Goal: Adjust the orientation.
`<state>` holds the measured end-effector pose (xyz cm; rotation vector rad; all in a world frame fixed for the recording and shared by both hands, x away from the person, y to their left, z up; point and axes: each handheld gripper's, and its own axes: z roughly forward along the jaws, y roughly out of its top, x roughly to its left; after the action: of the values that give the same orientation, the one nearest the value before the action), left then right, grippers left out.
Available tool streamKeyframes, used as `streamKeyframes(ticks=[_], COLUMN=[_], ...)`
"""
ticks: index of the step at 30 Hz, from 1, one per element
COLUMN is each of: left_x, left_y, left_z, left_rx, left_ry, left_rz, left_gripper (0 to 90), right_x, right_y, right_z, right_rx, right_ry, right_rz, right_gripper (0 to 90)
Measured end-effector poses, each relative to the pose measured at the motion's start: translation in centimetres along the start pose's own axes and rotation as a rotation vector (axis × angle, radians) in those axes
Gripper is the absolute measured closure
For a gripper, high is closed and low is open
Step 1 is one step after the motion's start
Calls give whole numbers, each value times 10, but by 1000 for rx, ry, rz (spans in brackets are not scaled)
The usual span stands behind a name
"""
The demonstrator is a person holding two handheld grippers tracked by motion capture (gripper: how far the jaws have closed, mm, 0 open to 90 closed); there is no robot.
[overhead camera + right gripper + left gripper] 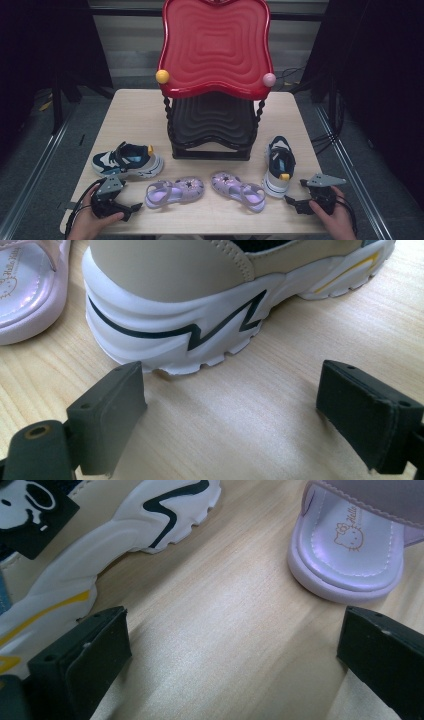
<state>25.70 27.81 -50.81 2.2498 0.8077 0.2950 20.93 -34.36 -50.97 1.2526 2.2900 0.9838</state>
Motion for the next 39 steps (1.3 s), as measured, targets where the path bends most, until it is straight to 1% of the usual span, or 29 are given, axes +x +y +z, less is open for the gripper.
streamKeyframes(ticks=[9,11,13,14,15,16,18,20,21,23,24,25,27,28,29,30,32,33,34,35,36,37,38,39], left_x=[0,-1,-1,-1,-1,-1,-2,-2,-2,-2,-2,-2,-3,-4,-5,-7,-12,-14,-17,-20,-26,-28,-28,-30], left_y=[0,0,0,1,3,4,4,6,8,11,13,14,18,20,22,24,31,36,40,45,55,59,59,64], left_z=[0,-1,-2,-3,-8,-9,-10,-15,-17,-24,-28,-30,-33,-35,-35,-35,-36,-36,-37,-37,-39,-39,-39,-40], left_rx=[-4,-4,2,8,21,28,37,47,43,29,30,31,43,57,66,71,107,115,120,121,127,124,124,127], left_ry=[-1,4,13,11,17,9,8,10,6,7,7,-4,-27,-27,-39,-43,-53,-58,-68,-78,-100,-113,-113,-126], left_rz=[-1,-6,-3,-13,-2,-17,-19,-8,-18,-24,-26,-34,-33,-19,-14,-5,11,22,41,45,52,56,56,63], left_gripper=[2,6,34,80,149,182,170,170,170,170,171,175,182,182,185,185,192,195,196,197,198,198,198,198], right_x=[0,0,0,0,0,0,0,0,0,0,0,0,0,0,0,0,0,0,0,0,0,0,0,0], right_y=[0,0,0,0,0,0,0,0,0,0,0,0,0,0,0,0,0,0,0,0,0,0,0,0], right_z=[0,0,0,0,0,0,0,0,0,0,0,0,0,0,0,0,0,0,0,0,0,0,0,0], right_rx=[0,0,0,0,0,0,0,0,0,0,0,0,0,0,0,0,0,0,0,0,0,0,0,0], right_ry=[0,0,0,0,0,0,0,0,0,0,0,0,0,0,0,0,0,0,0,0,-1,-1,-1,-1], right_rz=[0,0,0,0,0,0,0,0,0,0,0,0,1,1,0,0,0,0,0,0,0,1,0,0], right_gripper=[110,110,110,110,110,110,110,110,110,110,110,110,110,110,110,110,110,110,111,111,111,111,111,111])
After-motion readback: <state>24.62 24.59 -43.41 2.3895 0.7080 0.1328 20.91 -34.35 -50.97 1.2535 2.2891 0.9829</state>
